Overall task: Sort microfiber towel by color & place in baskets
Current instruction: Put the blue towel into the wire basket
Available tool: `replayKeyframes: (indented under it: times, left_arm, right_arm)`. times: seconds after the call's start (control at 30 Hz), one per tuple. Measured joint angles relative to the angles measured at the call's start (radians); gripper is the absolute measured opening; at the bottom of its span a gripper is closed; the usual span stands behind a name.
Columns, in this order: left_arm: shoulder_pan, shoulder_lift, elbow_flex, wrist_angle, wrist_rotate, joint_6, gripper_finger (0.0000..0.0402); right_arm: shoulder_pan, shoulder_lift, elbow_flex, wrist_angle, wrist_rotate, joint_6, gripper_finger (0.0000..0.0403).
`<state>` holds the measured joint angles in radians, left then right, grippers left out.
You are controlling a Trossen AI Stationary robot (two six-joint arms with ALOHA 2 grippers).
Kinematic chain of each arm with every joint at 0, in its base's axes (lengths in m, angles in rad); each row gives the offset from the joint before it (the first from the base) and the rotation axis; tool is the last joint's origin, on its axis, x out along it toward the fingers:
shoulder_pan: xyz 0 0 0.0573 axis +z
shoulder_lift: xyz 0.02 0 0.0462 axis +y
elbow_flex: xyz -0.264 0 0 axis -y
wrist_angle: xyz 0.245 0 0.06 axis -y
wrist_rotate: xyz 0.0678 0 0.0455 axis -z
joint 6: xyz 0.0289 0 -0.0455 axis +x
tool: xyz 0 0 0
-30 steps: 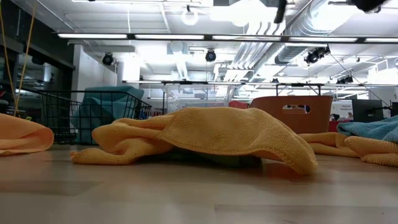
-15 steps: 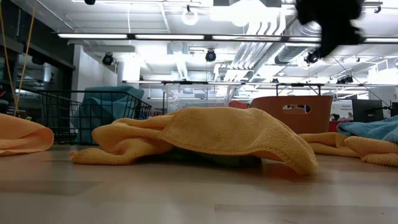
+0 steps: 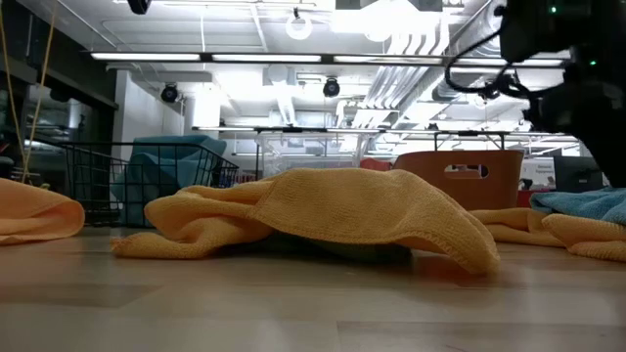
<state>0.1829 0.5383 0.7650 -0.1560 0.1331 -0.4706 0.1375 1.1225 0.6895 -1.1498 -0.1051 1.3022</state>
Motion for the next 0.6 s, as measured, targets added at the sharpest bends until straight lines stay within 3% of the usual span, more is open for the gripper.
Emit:
replayKeyframes:
  times: [0.13, 0.23, 0.33, 0.47, 0.53, 0.6]
  left_arm:
    - [0.000, 0.000, 0.000, -0.006, 0.000, -0.005, 0.0186]
    - [0.000, 0.000, 0.000, -0.006, 0.000, -0.008, 0.0186]
    - [0.000, 0.000, 0.000, -0.006, 0.000, 0.003, 0.0186]
    - [0.000, 0.000, 0.000, -0.006, -0.038, 0.040, 0.0186]
    - [0.000, 0.000, 0.000, -0.006, -0.108, 0.078, 0.0186]
    - [0.000, 0.000, 0.000, -0.006, -0.168, 0.134, 0.0186]
  right_arm:
    - [0.000, -0.002, 0.000, 0.016, 0.004, 0.007, 0.0282]
    - [0.001, 0.003, 0.000, 0.018, -0.004, 0.002, 0.0255]
    - [0.014, 0.012, 0.000, 0.023, -0.008, -0.014, 0.0192]
    - [0.042, 0.032, 0.009, 0.044, -0.009, -0.020, 0.0044]
    - [0.054, 0.032, 0.053, 0.055, -0.023, -0.024, 0.0018]
    - [0.056, 0.031, 0.138, 0.017, -0.044, -0.029, 0.0021]
